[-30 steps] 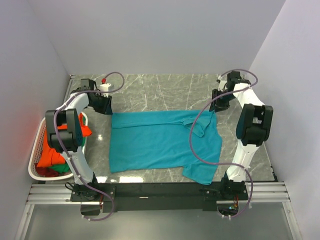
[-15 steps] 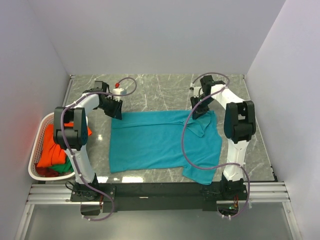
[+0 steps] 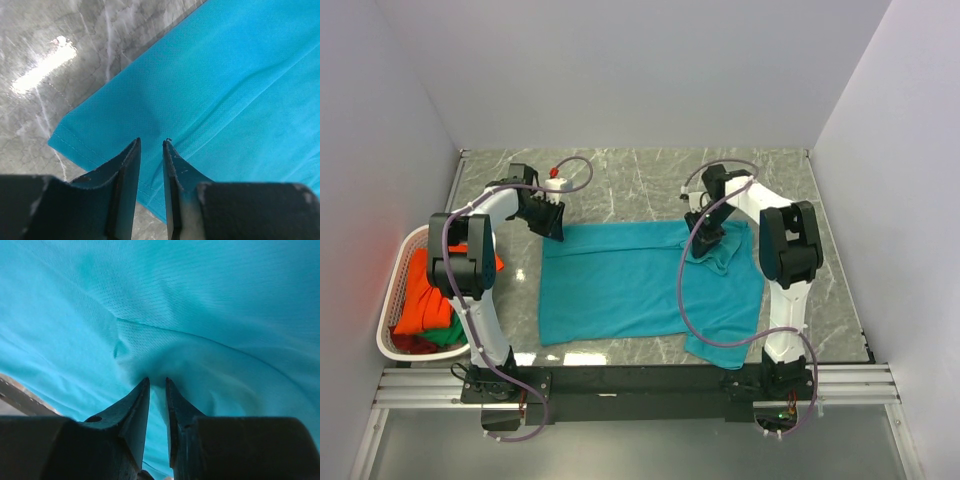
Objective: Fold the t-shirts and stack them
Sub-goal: Fold the tshirt
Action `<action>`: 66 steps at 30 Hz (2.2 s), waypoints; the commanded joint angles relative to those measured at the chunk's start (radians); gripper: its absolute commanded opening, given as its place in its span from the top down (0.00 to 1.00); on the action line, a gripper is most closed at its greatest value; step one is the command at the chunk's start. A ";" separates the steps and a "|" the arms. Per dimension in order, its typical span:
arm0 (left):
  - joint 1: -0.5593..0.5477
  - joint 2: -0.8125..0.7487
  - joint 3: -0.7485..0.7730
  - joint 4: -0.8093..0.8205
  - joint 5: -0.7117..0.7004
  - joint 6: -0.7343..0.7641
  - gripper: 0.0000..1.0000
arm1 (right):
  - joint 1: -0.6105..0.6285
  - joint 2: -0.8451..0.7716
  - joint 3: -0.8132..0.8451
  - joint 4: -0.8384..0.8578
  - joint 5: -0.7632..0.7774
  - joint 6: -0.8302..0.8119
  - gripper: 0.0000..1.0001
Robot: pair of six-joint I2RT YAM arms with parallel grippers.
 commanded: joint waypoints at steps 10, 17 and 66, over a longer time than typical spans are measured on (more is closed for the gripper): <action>-0.006 -0.031 -0.011 -0.021 0.023 0.017 0.69 | 0.005 -0.065 0.001 -0.139 -0.144 -0.121 0.63; -0.010 -0.028 -0.016 -0.040 0.005 0.012 0.69 | -0.158 -0.039 0.159 -0.133 -0.086 -0.048 0.69; -0.017 -0.258 -0.149 -0.104 0.094 0.213 0.57 | -0.162 -0.350 -0.141 -0.102 0.042 -0.225 0.39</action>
